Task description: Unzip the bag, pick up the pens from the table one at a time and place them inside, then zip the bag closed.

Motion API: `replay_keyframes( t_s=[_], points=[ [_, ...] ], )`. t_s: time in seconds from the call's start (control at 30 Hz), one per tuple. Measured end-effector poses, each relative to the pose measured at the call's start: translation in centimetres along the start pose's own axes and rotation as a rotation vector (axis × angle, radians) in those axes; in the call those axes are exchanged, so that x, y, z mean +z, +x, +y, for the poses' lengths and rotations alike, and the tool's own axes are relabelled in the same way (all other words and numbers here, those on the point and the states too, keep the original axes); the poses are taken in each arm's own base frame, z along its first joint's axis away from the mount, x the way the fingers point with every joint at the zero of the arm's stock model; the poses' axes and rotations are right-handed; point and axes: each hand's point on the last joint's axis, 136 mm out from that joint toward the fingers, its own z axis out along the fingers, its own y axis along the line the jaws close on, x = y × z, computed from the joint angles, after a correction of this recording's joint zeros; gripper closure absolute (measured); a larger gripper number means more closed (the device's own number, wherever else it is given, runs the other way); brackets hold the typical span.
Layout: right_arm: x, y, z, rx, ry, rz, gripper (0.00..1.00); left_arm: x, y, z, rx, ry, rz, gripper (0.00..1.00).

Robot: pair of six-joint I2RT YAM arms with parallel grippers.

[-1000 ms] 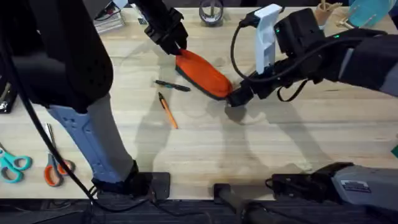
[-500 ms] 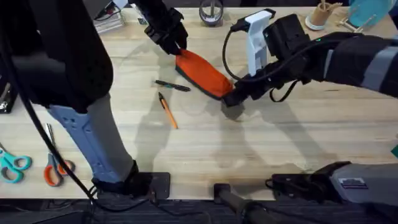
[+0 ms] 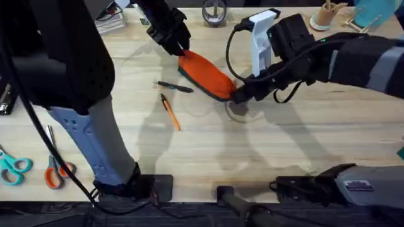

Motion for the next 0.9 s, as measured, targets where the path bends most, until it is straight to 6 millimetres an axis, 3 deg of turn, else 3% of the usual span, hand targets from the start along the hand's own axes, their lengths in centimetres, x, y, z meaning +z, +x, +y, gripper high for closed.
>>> replay_keyframes(
  t_s=[0.13, 0.6, 0.9],
  points=[
    [0.0, 0.03, 0.02, 0.0, -0.001, 0.001, 0.688, 0.0, 0.0, 0.0, 0.0, 0.0, 0.0, 0.959],
    [0.03, -0.27, 0.04, -0.006, 0.0, -0.01, 0.956, 0.0, 0.0, 0.0, 0.0, 0.0, 0.0, 0.959],
    [0.03, -0.27, 0.04, -0.007, 0.0, -0.01, 0.968, 0.0, 0.0, 0.0, 0.0, 0.0, 0.0, 0.959]
  ],
)
